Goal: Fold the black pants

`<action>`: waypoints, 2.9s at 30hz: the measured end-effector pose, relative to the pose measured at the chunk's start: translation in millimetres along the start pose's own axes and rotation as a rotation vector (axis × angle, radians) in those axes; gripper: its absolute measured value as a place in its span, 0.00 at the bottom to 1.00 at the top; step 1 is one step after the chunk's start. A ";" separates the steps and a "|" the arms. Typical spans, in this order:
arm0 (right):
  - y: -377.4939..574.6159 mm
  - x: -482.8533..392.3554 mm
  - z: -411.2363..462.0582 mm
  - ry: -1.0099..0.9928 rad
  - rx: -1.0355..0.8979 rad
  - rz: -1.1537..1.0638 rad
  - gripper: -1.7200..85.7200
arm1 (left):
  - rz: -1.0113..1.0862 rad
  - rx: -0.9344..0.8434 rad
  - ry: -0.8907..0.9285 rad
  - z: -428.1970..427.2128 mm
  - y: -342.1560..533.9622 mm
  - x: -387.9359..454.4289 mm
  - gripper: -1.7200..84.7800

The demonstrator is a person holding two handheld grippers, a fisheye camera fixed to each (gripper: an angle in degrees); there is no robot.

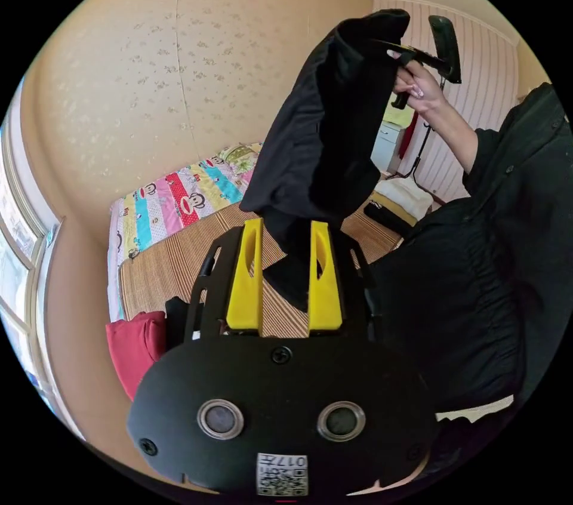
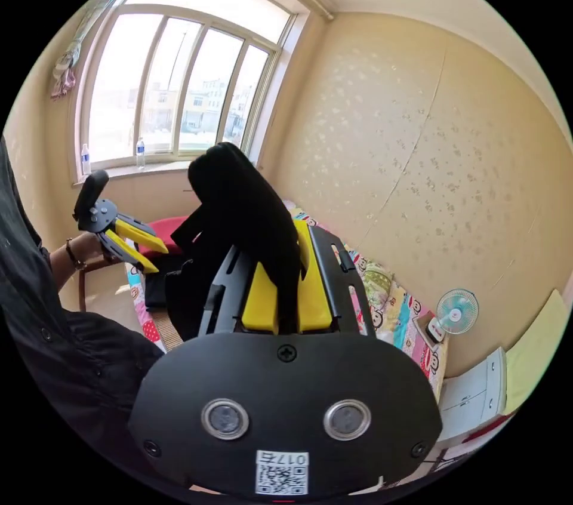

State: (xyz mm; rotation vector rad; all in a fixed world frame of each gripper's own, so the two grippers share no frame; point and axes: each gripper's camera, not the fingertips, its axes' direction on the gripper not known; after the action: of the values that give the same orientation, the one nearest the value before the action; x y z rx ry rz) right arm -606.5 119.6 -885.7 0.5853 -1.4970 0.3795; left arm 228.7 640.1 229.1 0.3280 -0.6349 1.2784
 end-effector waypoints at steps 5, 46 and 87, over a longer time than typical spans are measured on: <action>-24.0 44.1 -98.7 -0.008 0.184 0.034 0.05 | 0.103 0.085 -0.290 13.3 -39.9 79.6 0.18; 32.3 266.9 -373.5 -0.338 0.647 0.199 0.07 | 0.046 0.672 -0.093 -103.0 -16.5 238.1 0.16; 114.5 330.7 -414.7 -0.512 0.316 0.352 0.08 | -0.155 0.839 0.813 -60.1 -153.6 16.6 0.07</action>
State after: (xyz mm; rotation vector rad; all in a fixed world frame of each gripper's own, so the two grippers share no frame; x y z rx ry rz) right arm -316.1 412.8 -533.4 0.7009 -2.0610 0.7934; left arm 393.3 644.7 209.6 0.4790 0.6341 1.3367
